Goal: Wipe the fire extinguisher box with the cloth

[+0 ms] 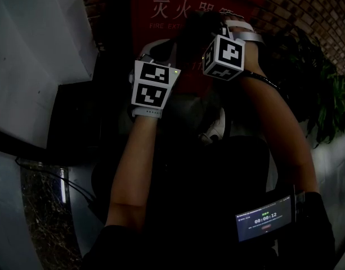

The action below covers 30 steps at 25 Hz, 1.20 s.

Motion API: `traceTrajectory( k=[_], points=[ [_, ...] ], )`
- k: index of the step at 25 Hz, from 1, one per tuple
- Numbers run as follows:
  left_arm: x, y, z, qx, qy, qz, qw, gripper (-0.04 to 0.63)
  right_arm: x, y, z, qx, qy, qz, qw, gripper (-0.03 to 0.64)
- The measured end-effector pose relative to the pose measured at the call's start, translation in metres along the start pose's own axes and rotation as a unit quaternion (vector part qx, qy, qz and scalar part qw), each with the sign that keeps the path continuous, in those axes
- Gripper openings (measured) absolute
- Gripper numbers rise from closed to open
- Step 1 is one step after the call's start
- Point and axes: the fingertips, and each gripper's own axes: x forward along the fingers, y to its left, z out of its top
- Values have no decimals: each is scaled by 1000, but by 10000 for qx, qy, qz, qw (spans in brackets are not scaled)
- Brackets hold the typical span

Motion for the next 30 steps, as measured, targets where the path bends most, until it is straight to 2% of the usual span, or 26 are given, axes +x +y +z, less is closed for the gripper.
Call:
traceTrajectory(
  k=[15, 20, 25, 30],
  points=[
    [0, 1, -5, 59, 65, 36, 10000, 3, -8, 8, -79, 150, 638, 192, 9977, 32],
    [-1, 3, -7, 57, 93, 67, 9999, 3, -12, 5, -107, 71, 850, 95, 9963, 32],
    [-1, 6, -10, 17, 127, 89, 9999, 3, -15, 8, -126, 258, 972, 152, 9948, 32],
    [-5, 12, -10, -36, 120, 135, 9998, 3, -17, 11, -150, 438, 1309, 204, 9902, 32]
  ],
)
